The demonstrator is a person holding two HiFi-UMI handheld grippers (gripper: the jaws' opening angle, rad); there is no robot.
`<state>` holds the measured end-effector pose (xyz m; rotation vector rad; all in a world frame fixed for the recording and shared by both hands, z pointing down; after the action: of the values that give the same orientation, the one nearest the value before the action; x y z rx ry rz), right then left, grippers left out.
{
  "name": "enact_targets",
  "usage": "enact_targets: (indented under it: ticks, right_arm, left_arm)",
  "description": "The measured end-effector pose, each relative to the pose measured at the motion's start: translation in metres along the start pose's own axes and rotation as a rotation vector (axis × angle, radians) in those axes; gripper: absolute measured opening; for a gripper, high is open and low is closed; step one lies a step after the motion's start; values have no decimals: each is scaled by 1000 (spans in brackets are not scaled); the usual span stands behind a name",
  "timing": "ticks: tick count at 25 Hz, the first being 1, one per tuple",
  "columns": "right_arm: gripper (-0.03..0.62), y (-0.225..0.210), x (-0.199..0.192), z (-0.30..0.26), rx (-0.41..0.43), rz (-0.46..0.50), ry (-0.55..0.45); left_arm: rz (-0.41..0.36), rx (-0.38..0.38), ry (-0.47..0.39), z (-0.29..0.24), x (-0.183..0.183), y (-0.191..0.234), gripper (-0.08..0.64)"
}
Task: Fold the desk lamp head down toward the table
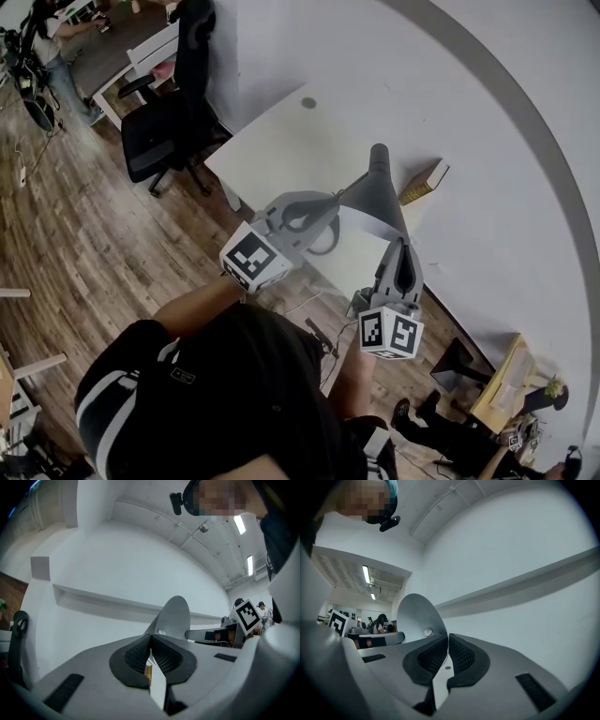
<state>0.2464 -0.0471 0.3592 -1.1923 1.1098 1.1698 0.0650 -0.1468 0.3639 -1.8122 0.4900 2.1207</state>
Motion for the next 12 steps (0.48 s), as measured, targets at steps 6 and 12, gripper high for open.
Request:
enact_targets:
  ticks: [6, 12]
  right_arm:
    - [21, 3, -7, 8, 5, -6, 4]
    - [23, 3, -18, 9, 0, -9, 26]
  left_arm:
    - [11, -2, 8, 8, -7, -4, 34]
    - [21, -7, 31, 11, -17, -4, 34]
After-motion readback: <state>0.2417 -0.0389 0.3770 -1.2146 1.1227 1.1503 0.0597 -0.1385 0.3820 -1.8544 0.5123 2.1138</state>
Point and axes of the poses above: the fingertips, and each gripper's own axes: z backward along the fingers, y to its left, x out of its top, the point moved 7 cm from there along z, backward along the fingers, and after that the axes turned 2 degrees about x, right-handed, at the moved point
